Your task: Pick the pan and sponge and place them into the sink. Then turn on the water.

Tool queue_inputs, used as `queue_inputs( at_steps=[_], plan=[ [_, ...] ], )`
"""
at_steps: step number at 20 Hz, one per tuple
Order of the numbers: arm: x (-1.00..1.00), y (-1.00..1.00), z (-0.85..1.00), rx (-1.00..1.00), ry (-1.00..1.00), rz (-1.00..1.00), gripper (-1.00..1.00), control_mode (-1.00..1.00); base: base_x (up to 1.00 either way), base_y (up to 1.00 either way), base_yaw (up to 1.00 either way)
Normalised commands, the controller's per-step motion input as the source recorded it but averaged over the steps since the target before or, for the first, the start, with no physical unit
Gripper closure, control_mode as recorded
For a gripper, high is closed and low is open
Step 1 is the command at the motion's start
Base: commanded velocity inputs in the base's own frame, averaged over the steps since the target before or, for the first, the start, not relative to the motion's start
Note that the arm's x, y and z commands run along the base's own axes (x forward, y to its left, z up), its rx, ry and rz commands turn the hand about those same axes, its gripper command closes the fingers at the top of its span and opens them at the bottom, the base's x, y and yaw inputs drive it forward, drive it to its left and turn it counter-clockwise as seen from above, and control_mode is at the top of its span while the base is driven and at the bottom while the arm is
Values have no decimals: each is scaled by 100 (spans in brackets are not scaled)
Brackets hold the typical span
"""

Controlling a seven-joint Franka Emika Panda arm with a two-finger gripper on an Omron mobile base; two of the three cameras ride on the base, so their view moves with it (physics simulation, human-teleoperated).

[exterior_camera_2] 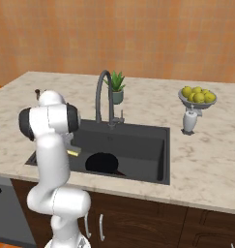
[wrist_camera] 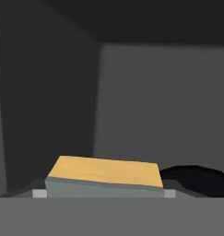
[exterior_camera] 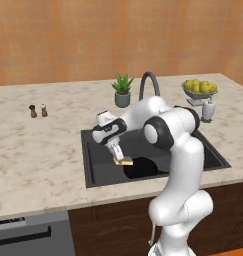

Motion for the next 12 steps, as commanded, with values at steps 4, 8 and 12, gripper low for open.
queue_inputs(
  at_steps=[4,8,12],
  plan=[
    [0,-67,-62,0,-5,0,100,-100,0,0,0],
    [9,-57,-61,0,-4,0,100,-100,0,0,0],
    [39,-31,-59,0,-4,0,100,-100,0,0,0]
  ],
)
